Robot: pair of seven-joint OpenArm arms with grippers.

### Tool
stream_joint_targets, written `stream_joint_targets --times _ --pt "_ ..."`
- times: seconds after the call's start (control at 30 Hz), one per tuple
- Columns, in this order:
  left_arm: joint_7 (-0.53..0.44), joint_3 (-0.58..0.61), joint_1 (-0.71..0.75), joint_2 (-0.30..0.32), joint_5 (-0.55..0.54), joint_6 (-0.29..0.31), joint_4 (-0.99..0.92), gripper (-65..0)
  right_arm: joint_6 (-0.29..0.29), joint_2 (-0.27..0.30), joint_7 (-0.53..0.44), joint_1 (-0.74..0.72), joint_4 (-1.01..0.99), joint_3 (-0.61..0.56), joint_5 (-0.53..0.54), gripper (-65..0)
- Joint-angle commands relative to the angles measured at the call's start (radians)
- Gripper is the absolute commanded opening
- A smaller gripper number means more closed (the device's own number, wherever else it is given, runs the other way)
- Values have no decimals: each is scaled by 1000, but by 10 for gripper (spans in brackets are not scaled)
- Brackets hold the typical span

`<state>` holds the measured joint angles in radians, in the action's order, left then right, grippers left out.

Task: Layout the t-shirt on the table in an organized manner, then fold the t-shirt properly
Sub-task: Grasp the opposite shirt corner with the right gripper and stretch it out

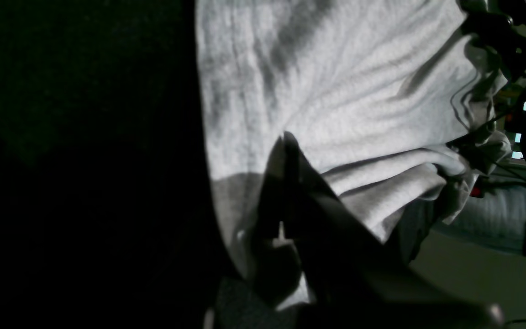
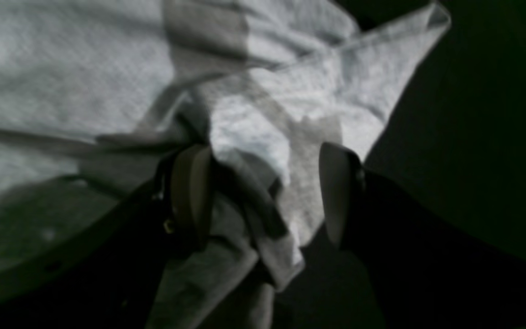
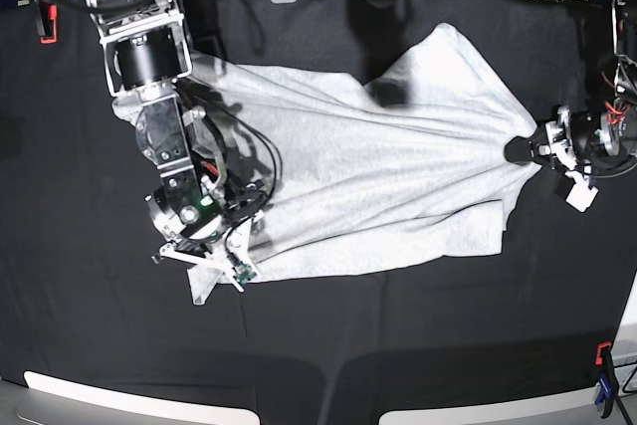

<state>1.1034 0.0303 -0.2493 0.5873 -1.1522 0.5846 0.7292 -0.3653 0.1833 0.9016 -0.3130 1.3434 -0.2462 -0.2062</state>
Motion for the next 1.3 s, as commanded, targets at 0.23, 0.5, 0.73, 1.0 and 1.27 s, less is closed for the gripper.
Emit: stream_joint_targets --times 0.23,0.5,0.73,1.0,1.27 --pt "71 10 19 -14 111 -33 -10 -650 37 5 -47 -24 16 5 0 -602" --pt "71 10 19 -13 111 -33 -10 -650 45 54 -51 -67 17 5 -60 -650" --pt "71 10 19 -13 111 -33 -10 -650 45 197 -49 -211 17 5 -2 -650" --pt "71 10 19 -13 111 -33 -10 -650 45 367 -50 -359 16 5 107 -650" --pt "76 10 19 -14 111 -30 -10 -650 45 447 -42 -364 -6 5 162 -650"
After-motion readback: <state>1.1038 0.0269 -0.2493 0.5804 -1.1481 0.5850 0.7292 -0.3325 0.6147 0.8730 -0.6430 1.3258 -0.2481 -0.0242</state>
